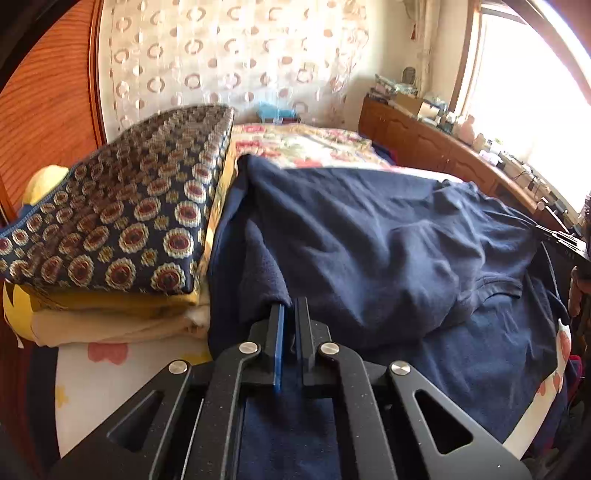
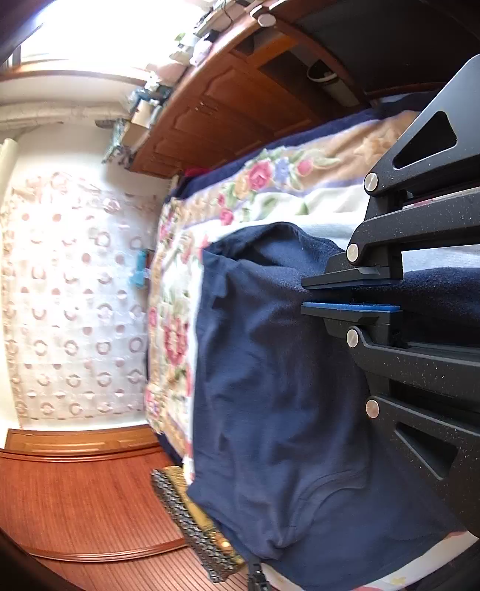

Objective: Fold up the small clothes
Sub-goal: 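Close both grippers on the folded shirt's edge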

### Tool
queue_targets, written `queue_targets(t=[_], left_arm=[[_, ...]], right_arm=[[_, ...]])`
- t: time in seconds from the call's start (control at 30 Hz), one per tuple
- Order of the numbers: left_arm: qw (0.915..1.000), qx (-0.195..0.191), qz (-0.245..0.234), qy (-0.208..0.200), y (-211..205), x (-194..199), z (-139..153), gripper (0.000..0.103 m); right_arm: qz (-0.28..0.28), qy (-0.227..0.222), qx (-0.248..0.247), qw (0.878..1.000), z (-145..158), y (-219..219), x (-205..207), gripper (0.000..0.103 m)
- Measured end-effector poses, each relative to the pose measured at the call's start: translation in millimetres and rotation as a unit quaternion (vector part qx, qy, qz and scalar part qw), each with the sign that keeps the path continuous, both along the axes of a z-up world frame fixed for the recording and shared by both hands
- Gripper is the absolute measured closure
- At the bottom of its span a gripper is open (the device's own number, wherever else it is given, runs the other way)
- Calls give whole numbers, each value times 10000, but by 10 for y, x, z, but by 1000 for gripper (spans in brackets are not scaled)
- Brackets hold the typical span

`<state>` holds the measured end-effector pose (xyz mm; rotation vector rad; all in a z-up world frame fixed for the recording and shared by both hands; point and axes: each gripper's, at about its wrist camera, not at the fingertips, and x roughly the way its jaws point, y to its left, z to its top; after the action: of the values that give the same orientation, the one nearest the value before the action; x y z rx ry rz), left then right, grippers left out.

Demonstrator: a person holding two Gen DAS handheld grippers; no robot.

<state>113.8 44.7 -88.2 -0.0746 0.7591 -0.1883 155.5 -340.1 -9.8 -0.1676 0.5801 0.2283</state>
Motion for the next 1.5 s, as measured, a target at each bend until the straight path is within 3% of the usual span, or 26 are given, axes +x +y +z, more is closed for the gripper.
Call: queue_targets(t=[0.3,0.67,0.77,0.87,0.93,1.1,1.37,1.4,1.43,1.47,1.5], left_arm=[[9975,-173,-64,-676,-8,-251,444,98],[9968,-179,-149,-768,-95,-290,503,98],[9970,-189,-115,-748,-71,-300,489,98],[9973,-199,-90,-700,-62,-300,449,98],[9975,-189,-81,-673,-52,-300,421,98],[9979,-231,-45,-601,-37,-289,345,98],[9983,-246,-8,-526,-9,-234,271,98],[9981,-253,8,-563,0,-248,277,98],[9979,-274,0,-595,8,-266,288,98],[9976,-282,-4,-635,15,-293,308,98],[9972,-297,7,-692,19,-325,334,98]], right_arm=[[-144,151,-12,9998,-111,1,-21,97],[101,0,203,9997,16,-9,-84,101],[-100,-13,109,9999,14,-35,-100,101],[-167,252,342,9990,-40,-96,-140,88],[-128,362,309,9988,-96,-61,-212,73],[12,724,430,9964,-314,-4,-312,59],[-274,1060,1004,9889,-402,-87,-13,55],[-325,1084,1071,9878,-393,-88,51,55],[-331,1093,1129,9870,-388,-107,83,66],[-307,1056,1122,9876,-369,-119,121,80],[-272,978,1056,9892,-350,-113,121,100]])
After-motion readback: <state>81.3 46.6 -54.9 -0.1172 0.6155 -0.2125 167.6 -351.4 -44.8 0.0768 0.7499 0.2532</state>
